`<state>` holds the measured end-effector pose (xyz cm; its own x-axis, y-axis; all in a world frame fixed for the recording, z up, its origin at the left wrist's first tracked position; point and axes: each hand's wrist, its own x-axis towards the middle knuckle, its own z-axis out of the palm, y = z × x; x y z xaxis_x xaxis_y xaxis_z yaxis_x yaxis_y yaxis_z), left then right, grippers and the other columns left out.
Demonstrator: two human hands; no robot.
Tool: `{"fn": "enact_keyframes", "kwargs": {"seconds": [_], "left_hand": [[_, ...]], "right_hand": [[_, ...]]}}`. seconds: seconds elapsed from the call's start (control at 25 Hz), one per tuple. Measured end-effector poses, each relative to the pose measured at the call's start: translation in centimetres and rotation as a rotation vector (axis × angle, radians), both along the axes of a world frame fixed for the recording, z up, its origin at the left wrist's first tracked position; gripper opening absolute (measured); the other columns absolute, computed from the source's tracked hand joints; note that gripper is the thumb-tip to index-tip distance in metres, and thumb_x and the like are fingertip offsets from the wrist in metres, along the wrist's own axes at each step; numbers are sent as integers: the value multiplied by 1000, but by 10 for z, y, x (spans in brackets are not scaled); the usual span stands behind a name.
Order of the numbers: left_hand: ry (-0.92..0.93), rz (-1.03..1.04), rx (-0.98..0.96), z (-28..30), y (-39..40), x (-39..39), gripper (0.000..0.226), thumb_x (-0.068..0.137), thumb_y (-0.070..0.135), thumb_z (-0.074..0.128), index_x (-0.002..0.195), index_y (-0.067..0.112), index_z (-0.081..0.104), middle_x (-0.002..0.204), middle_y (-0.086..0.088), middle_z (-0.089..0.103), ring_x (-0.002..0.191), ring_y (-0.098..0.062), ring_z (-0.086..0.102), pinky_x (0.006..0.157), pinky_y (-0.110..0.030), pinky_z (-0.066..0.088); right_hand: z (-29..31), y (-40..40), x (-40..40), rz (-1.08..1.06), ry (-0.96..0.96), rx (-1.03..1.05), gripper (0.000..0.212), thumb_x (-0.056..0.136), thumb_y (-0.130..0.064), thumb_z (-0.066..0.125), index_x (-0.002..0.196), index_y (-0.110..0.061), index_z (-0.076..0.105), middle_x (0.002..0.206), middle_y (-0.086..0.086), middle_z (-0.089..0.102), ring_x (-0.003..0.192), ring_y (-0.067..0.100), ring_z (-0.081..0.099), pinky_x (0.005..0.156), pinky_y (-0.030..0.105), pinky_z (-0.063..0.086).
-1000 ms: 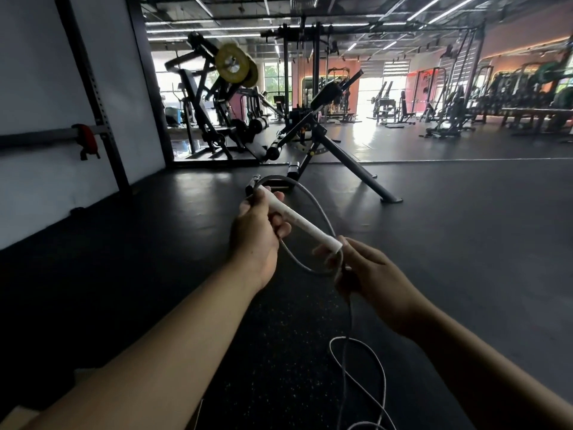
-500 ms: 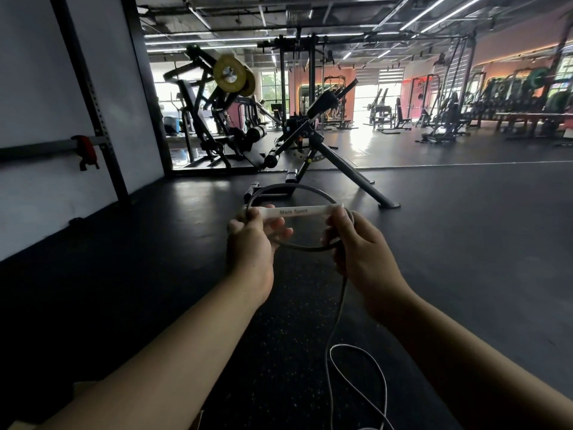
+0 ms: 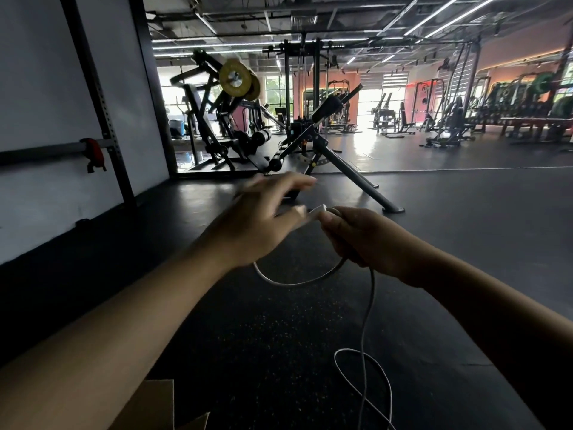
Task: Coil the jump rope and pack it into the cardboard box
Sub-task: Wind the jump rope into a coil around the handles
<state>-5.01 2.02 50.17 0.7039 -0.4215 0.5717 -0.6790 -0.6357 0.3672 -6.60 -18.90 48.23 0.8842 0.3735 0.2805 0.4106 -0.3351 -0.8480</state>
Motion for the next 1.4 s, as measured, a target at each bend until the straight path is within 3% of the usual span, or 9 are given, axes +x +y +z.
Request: {"fn": "enact_keyframes", "kwargs": {"seconds": [0.08,0.2,0.4,0.6,0.8,0.96,1.08,1.2,1.4], "left_hand": [[128,-48,194,18,-17,-3,40,105,50,35,122,25,62,108,-3,72,99,-19,68,91,-38,53],[180,-50,324,23,-31,-5,49,107,48,29,94,9,56,73,0,55,67,-15,54,68,-35,45],[217,-59,321,16,-26,-1,49,105,50,28,89,11,54,78,-3,53,72,-19,52,74,-37,46],[589,-190,-552,2,-18,9,40,105,49,35,88,15,50,63,8,43,56,-12,40,55,-29,38],[656,-208,-1372,-4,-43,16,32,109,37,38,85,17,44,59,6,34,47,-10,34,52,-27,35],[682,192,-1651,0,-68,26,37,109,37,37,86,10,50,61,2,40,37,-9,37,46,-25,36],[710,376,-1675,-2,-69,31,47,107,41,39,119,1,60,63,-3,52,27,-9,46,46,-28,43],[739,329,-1705,-1,-69,15,49,109,35,37,138,-3,50,79,-8,58,58,-16,63,39,-30,52],[748,280,-1527,-27,-47,1,19,105,18,51,117,6,59,103,-6,62,101,-23,67,86,-43,61]], "right_hand": [[7,2,-1,5,-12,-94,32,107,-31,43,81,-15,52,60,-3,42,44,1,36,42,14,31],[16,-3,-4,-44,-58,-274,29,106,-32,46,85,-19,60,62,-4,52,50,4,42,46,15,35],[23,-27,-9,25,-58,-181,15,97,-26,66,96,-13,73,73,-8,68,58,13,48,52,25,39],[11,-57,-4,-76,26,8,53,92,-56,57,95,-6,72,73,8,52,68,26,51,70,44,52],[-21,-38,-9,-51,79,187,46,93,-66,47,107,-29,71,90,8,58,75,25,55,73,42,51],[-39,-1,-18,-44,25,265,48,88,-66,56,124,-36,63,86,4,69,71,16,61,65,35,52],[-41,17,-14,-105,-11,412,32,89,-51,68,113,-29,67,68,-3,56,60,13,52,54,32,45],[-35,20,-7,-132,40,505,26,98,-37,63,103,-12,65,69,1,49,57,16,43,52,32,38],[-17,4,1,-138,114,347,31,105,-31,52,109,-1,56,67,-2,48,57,10,45,56,29,38]]}}
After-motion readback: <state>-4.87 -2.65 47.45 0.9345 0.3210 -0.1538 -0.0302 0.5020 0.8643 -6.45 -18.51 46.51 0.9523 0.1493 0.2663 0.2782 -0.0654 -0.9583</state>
